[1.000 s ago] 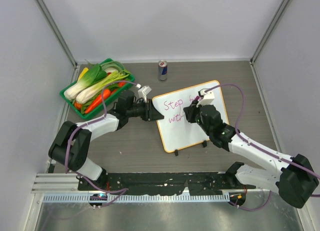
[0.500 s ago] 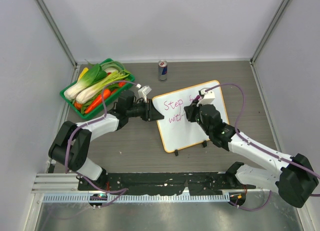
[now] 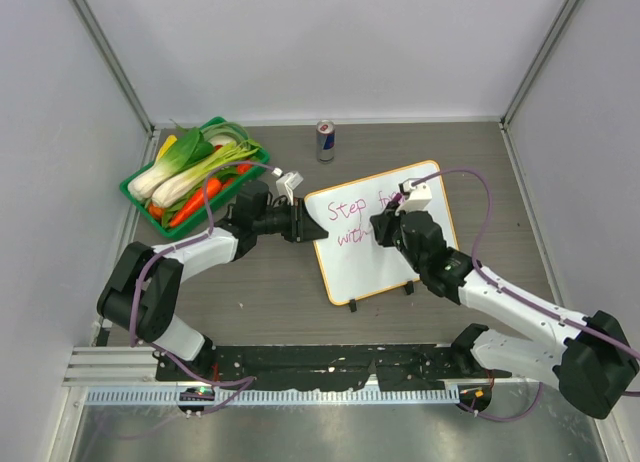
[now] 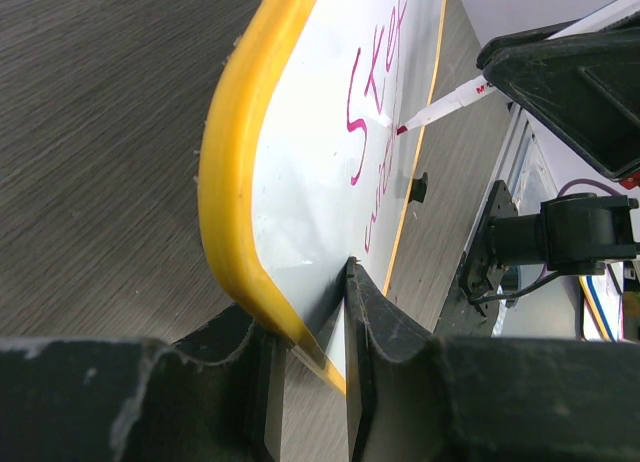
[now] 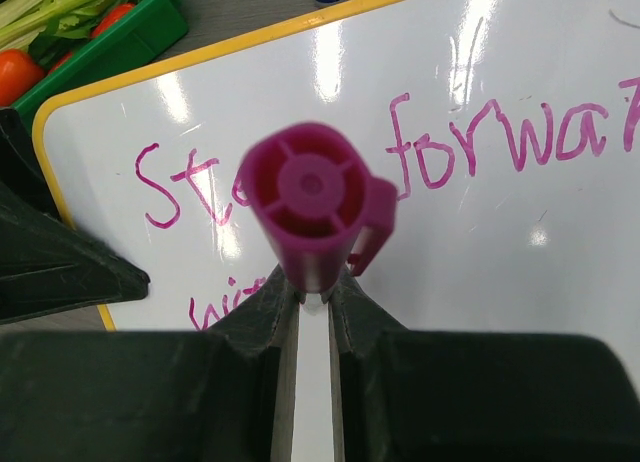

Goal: Write a sentence on the whiteboard

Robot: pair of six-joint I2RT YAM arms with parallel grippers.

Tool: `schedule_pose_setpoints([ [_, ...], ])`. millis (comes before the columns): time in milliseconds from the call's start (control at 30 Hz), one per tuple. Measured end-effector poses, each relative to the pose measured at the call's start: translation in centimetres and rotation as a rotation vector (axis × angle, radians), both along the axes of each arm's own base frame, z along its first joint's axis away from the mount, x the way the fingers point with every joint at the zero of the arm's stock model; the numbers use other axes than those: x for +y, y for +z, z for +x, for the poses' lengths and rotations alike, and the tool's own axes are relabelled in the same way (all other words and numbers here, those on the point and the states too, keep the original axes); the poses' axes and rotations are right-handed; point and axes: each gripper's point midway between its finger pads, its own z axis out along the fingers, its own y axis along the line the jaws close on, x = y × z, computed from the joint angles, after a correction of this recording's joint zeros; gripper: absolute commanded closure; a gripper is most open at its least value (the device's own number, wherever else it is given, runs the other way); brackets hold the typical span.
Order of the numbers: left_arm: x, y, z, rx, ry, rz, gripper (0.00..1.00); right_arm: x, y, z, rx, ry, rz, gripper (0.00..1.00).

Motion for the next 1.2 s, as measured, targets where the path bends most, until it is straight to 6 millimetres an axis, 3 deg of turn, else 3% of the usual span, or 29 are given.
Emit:
schedule_pose_setpoints([
  [667, 0.0, 0.0, 0.0, 0.0, 0.0, 0.0, 0.99, -0.5, -1.0, -1.2, 0.021, 0.008, 0.019, 0.99],
  [800, 0.0, 0.1, 0.0, -0.005, -0.002, 0.0, 0.75, -0.8, -0.5, -1.7, 0.019, 0.014, 0.024, 0.99],
  [933, 0.0, 0.0, 0.2, -0.029, 0.007, 0.017, 0.51, -1.1, 2.0, -2.1, -0.026, 0.018, 0.061, 0.99],
  [1000, 0.3, -1.0, 0.1, -0.049, 0.017, 0.066, 0.41, -1.1, 3.5, -2.0, -0.053, 0.019, 0.083, 0.99],
  [1100, 0.7, -2.7, -1.0, -0.037, 0.011, 0.134, 0.34, -1.2, 5.6, -2.0, -0.092, 0.023, 0.116, 0.99],
  [1200, 1.5, -2.9, -1.7, -0.047, 0.029, 0.178, 0.32, -1.4, 6.6, -2.1, -0.111, 0.025, 0.133, 0.99],
])
